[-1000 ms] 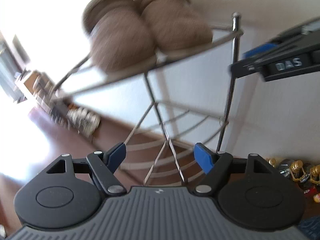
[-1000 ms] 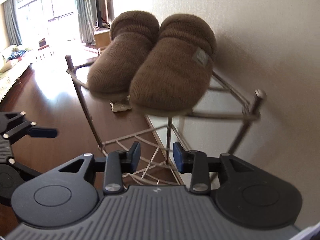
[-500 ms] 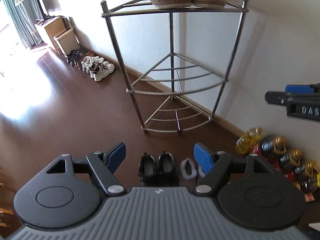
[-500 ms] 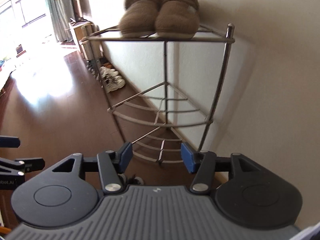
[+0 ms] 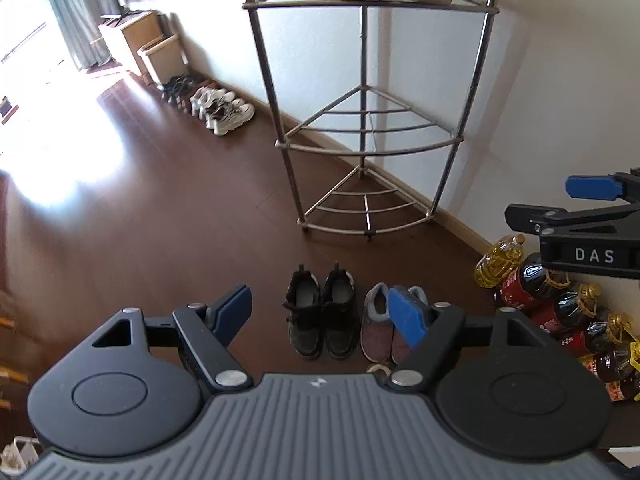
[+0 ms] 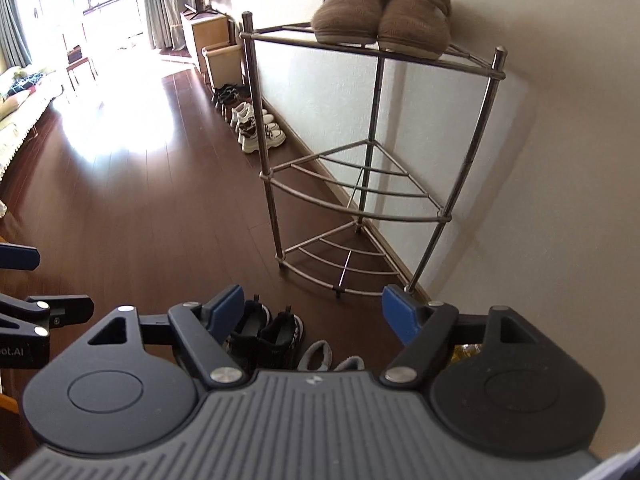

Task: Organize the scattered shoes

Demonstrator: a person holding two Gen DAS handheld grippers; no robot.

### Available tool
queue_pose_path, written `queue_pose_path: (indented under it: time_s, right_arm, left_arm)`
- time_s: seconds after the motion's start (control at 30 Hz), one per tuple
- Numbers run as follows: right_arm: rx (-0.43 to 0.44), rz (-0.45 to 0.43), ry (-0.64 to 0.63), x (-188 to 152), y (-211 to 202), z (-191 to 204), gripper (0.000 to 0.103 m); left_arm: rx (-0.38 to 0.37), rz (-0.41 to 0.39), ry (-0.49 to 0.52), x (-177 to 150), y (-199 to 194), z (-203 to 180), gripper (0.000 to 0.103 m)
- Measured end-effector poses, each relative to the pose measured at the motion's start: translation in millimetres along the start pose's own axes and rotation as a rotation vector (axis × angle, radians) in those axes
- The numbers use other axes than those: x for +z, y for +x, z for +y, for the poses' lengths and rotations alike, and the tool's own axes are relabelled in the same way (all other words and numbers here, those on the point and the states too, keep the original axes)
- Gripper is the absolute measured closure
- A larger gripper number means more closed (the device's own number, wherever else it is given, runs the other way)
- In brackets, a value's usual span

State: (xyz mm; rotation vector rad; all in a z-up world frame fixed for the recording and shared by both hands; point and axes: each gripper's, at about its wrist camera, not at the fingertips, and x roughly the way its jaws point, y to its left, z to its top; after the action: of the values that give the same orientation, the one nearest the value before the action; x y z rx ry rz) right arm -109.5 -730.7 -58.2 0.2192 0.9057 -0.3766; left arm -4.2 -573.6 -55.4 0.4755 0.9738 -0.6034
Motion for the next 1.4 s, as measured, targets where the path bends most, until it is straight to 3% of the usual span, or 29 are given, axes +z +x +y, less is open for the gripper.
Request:
queue_pose_path:
  time_s: [0.17, 0.3, 0.4, 0.53, 0.7, 0.83, 1.03, 1.17, 1.4]
  right_arm:
    - [0.042, 0.026, -0.033, -26.8, -7.6, -16.9, 0.015]
    - [0.023, 0.024, -0.06, -38.6, -10.4, -24.4, 0.012]
    - [0.033, 0.031, -0.038, -42.6, -12.6, -31.0, 0.006]
    - [0.072, 0.047, 0.027, -43.9, -2.4, -38.0, 0.005]
    - [0.077, 0.117, 0.043, -38.8, 30.0, -25.8, 0.006]
    - [0.046, 0.144, 0.053, -34.3, 58.5, -0.9, 0.011]
    - [0.019, 0.227, 0.145, -25.9, 127.8, 50.4, 0.028]
    - [0.043, 0.255, 0.158, -25.4, 178.9, 80.9, 0.03]
    - [0.13, 0.298, -0.016, -35.0, 273.4, 96.5, 0.051]
  left_arm:
    - [0.026, 0.026, -0.048, -21.3, -0.7, -23.1, 0.026]
    - [0.031, 0.028, -0.085, -41.7, -1.9, -26.1, 0.026]
    - [0.031, 0.024, -0.105, -62.3, -0.7, -17.7, 0.026]
    - [0.045, 0.054, -0.13, -81.5, 10.6, 0.2, 0.026]
    - [0.021, 0.075, -0.083, -82.9, 33.2, 21.4, 0.026]
    - [-0.007, 0.05, -0.001, -74.2, 58.4, 41.1, 0.026]
    - [-0.063, 0.028, 0.172, -57.8, 125.1, 78.2, 0.026]
    - [-0.099, 0.038, 0.266, -62.1, 179.5, 93.4, 0.026]
    - [-0.113, 0.065, 0.227, -91.6, 258.3, 84.6, 0.027]
